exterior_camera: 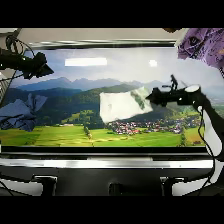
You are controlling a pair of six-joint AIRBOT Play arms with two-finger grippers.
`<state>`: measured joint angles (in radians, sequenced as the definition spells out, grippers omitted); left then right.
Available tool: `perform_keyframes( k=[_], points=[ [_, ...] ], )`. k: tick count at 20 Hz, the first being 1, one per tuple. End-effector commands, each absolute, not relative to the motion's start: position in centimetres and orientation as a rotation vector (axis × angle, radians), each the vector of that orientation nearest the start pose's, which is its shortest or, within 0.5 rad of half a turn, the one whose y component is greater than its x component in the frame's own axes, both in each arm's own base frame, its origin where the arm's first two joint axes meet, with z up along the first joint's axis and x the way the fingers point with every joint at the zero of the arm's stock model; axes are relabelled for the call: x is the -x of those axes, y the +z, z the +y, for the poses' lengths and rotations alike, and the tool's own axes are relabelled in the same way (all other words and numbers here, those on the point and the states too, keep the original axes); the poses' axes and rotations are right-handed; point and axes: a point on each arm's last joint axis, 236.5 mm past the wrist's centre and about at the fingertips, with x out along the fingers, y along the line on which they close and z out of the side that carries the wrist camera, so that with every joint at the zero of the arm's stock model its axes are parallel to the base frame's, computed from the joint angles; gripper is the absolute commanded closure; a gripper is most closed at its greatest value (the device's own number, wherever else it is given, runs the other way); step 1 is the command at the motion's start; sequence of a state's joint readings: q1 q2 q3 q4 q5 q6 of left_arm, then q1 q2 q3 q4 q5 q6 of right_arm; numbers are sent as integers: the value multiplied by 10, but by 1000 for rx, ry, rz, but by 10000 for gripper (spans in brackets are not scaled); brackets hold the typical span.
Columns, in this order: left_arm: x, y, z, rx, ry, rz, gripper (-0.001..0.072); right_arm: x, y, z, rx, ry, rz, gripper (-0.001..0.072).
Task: Fold the clothes and pants, and hang the long-sleeved shirts on hangers.
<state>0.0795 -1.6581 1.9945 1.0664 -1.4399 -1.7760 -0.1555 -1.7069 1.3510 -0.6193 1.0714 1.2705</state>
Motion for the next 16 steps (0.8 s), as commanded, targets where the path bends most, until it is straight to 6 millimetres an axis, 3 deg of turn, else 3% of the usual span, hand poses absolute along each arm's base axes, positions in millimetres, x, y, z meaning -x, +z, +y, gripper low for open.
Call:
perform_keyframes(
  k=[1, 5, 10, 13, 16],
  points=[
    [-502, 152, -73, 553, -235, 1100, 689, -523, 28, 74, -747, 335, 1082, 677],
    [-502, 152, -73, 537, -245, 1098, 689, -542, 64, 39, -752, 211, 1026, 676],
    [-502, 152, -73, 537, -245, 1098, 689, -560, 110, -45, -837, 55, 872, 677],
    [-502, 151, -73, 538, -244, 1099, 689, -556, 117, -93, -868, -30, 821, 677],
    [-502, 150, -73, 538, -244, 1102, 689, -539, 105, -145, -885, -169, 829, 677]
  ],
)
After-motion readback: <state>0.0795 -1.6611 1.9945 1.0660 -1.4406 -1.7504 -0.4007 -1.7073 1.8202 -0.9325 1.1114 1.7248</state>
